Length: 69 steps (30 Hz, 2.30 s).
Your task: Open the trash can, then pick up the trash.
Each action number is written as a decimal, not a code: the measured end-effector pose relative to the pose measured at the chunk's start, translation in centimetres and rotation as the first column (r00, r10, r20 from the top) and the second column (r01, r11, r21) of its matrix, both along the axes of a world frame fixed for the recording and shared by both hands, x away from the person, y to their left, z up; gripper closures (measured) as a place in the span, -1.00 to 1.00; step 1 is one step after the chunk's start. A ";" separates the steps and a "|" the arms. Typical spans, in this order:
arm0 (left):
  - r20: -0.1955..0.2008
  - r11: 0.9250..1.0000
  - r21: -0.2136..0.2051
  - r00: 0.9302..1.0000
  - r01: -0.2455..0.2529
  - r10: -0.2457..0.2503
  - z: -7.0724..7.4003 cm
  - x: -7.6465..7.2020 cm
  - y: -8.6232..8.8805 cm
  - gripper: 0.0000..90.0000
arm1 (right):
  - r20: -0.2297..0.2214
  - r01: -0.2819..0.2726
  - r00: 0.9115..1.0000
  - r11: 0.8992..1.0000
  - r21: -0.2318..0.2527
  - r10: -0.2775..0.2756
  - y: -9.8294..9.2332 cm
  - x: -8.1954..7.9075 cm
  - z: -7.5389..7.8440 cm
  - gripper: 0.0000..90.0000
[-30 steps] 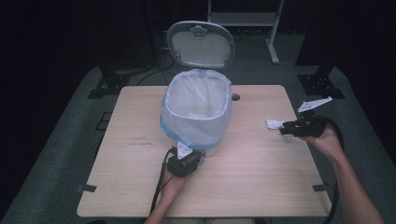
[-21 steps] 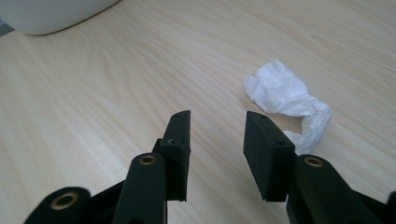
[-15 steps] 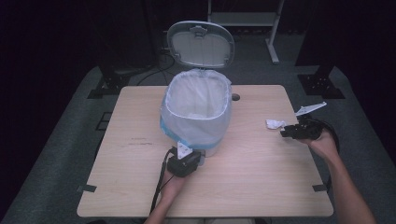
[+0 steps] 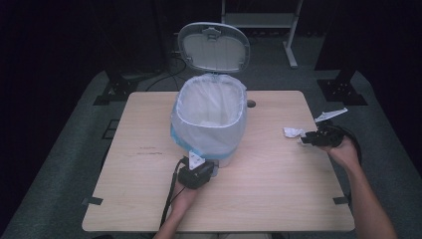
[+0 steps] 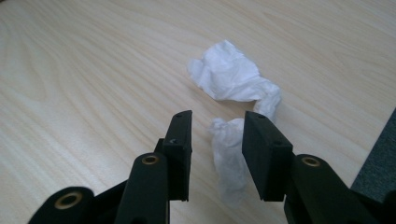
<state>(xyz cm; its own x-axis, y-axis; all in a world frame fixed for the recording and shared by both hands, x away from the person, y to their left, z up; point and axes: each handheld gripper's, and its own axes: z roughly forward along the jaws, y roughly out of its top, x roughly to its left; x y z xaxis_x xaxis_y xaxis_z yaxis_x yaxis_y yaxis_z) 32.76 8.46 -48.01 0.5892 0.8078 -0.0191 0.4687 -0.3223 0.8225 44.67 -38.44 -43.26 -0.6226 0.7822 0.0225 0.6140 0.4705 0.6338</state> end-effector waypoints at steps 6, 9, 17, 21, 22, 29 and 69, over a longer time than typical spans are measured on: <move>-0.001 1.000 -0.001 1.000 0.000 0.000 0.0 0.0 0.0 0.42 | -0.003 0.022 1.000 1.000 -0.022 -0.022 -0.3 0.2 -0.2 0.41; -0.002 1.000 0.000 1.000 0.001 -0.001 0.0 0.0 0.0 0.42 | -0.022 0.042 0.999 0.998 -0.037 -0.043 -0.4 0.4 -0.5 0.50; -0.003 1.000 -0.002 1.000 0.001 -0.001 0.0 0.0 0.0 0.42 | -0.051 0.041 0.998 0.998 -0.054 -0.044 -0.2 0.6 -0.7 0.97; -0.003 1.000 -0.002 1.000 0.001 -0.001 0.0 0.0 0.0 0.42 | -0.052 0.031 0.998 0.999 -0.022 -0.032 -0.1 0.1 -0.2 0.98; -0.003 1.000 -0.002 1.000 0.001 -0.001 0.0 0.0 0.0 0.42 | -0.042 0.024 0.999 1.000 -0.013 -0.024 0.0 0.0 0.0 0.98; -0.004 1.000 -0.002 1.000 0.001 -0.001 0.0 0.0 0.0 0.42 | -0.008 -0.042 0.999 0.998 0.055 0.042 1.1 -1.2 1.8 0.99; -0.006 1.000 -0.009 1.000 0.000 0.000 0.0 0.0 0.0 0.42 | 0.181 -0.331 0.936 0.929 0.166 0.301 8.0 -7.9 14.1 0.99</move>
